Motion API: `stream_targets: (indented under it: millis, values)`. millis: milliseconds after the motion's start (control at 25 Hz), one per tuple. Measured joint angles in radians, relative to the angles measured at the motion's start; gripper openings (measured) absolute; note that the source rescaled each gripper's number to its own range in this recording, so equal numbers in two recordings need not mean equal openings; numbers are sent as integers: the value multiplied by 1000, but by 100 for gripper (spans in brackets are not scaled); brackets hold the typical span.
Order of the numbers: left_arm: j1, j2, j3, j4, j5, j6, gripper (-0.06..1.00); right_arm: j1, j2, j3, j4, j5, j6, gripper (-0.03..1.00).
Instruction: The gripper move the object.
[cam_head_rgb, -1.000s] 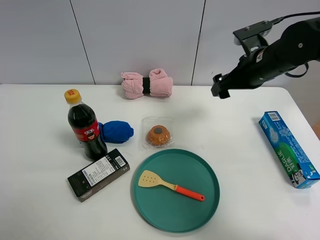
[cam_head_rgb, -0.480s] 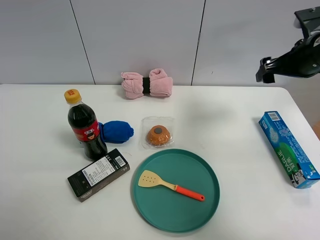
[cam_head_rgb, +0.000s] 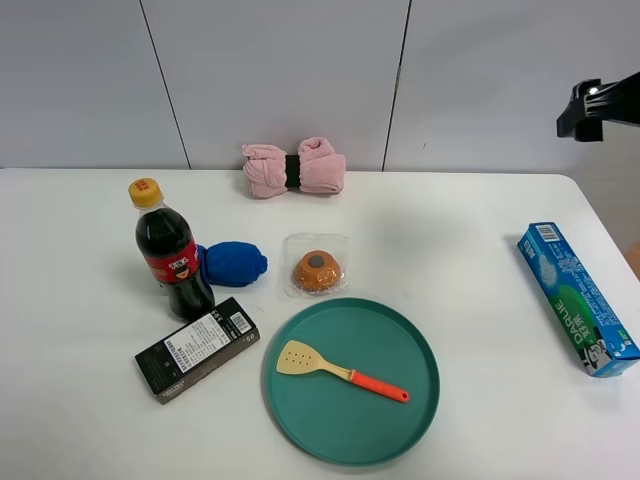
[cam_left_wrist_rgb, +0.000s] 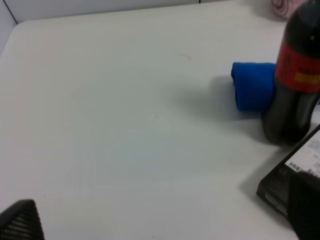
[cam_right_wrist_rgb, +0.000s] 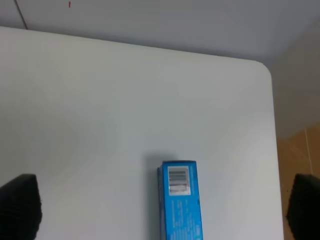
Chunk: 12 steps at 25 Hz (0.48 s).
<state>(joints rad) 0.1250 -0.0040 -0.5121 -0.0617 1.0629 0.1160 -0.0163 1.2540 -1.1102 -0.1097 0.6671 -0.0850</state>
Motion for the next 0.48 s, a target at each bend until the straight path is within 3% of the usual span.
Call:
stream_targets:
  millis: [160, 480]
  values:
    - [0, 0, 0, 0, 0, 0, 100, 0, -90, 34, 1, 66, 7, 100]
    - [0, 0, 0, 0, 0, 0, 100, 0, -399, 243, 9, 94, 5, 100]
